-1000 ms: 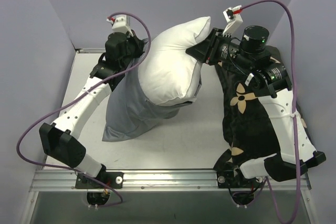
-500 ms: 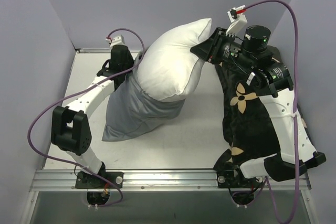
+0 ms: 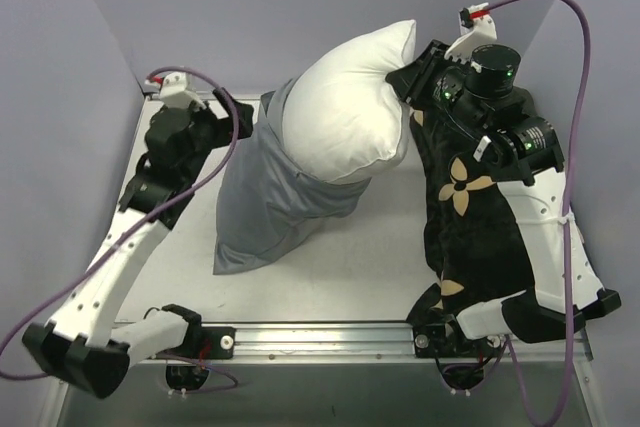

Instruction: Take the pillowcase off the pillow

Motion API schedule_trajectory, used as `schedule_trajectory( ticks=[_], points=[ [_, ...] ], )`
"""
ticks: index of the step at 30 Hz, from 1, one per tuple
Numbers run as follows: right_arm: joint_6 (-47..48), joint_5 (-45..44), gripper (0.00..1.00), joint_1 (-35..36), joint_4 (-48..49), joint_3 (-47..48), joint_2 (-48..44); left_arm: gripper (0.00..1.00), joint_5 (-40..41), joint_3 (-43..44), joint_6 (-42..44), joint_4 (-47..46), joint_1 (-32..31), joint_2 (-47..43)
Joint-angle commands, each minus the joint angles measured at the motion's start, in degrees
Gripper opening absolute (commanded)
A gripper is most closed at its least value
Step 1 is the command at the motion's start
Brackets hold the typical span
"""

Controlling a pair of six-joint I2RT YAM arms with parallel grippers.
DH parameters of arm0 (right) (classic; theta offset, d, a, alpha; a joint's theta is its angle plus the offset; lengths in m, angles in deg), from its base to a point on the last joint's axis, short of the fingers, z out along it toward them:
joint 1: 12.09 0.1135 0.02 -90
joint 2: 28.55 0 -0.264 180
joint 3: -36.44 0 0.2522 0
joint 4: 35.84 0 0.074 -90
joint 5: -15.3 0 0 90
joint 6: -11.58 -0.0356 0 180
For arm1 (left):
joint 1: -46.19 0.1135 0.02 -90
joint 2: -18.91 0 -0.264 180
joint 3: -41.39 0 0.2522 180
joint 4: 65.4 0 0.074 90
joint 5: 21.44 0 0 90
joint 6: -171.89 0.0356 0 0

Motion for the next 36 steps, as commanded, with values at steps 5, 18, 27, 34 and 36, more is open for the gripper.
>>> schedule_trajectory(
  ticks=[5,18,27,34,36],
  points=[
    [0.61,-7.90,0.00,0.08,6.09,5.58,0.65,0.97,3.41,-11.46,4.32,3.65,-10.63,-17.68],
    [2.98,-11.33,0.00,2.97,4.33,5.40,0.30,0.97,23.45,-26.07,9.69,-8.91,-43.87,-19.91],
    [4.39,-14.14,0.00,5.87,3.28,7.51,1.00,0.97,53.46,-29.49,4.50,-11.90,-54.32,-6.72],
    [5.09,-15.11,0.00,7.02,2.66,7.77,0.83,0.93,65.22,-30.02,8.00,-20.23,-57.76,0.93],
    [5.27,-15.46,0.00,7.02,2.58,7.95,0.82,0.74,65.92,-31.07,10.91,-24.01,-57.67,1.38]
  ],
)
